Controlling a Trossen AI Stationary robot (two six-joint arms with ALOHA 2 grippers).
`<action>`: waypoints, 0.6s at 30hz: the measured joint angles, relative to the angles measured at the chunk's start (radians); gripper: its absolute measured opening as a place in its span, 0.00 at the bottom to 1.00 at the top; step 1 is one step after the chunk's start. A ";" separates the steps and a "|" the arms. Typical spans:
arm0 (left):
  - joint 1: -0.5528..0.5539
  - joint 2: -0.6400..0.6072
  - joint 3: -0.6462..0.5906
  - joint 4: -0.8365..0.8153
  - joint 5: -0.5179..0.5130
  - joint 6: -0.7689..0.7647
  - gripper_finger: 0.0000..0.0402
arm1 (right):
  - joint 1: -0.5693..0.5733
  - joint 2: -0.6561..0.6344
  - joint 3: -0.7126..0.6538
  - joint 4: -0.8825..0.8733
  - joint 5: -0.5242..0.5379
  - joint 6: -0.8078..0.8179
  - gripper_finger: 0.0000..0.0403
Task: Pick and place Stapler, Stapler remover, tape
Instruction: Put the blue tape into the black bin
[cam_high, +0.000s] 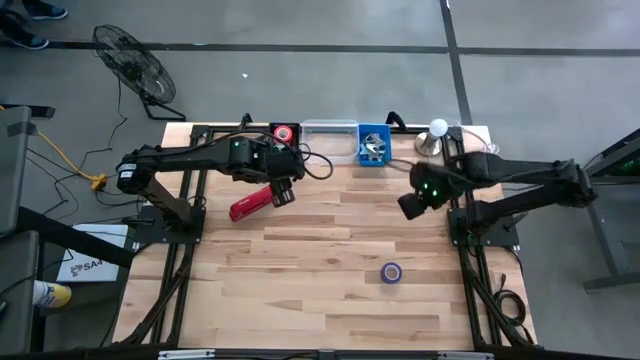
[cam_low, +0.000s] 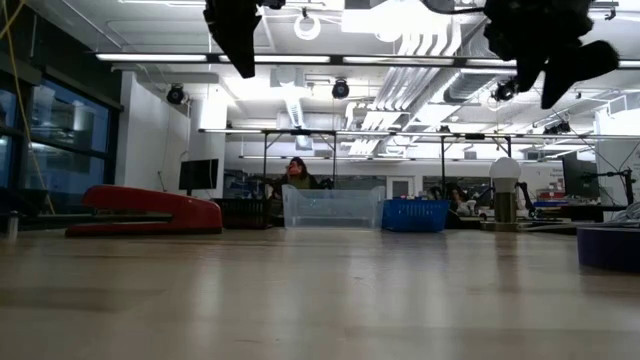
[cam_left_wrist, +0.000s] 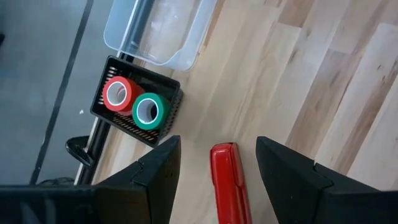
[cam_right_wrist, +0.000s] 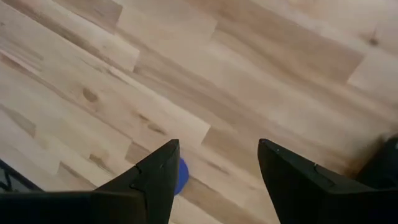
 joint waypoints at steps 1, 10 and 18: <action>0.000 0.000 0.000 0.000 0.003 0.000 0.51 | 0.032 0.004 0.000 -0.003 0.012 0.043 0.52; 0.000 0.000 0.000 0.000 0.016 0.004 0.51 | 0.294 0.124 0.000 -0.002 0.083 0.301 0.52; 0.000 0.000 0.000 -0.003 0.016 0.003 0.51 | 0.435 0.273 0.000 0.076 0.065 0.447 0.52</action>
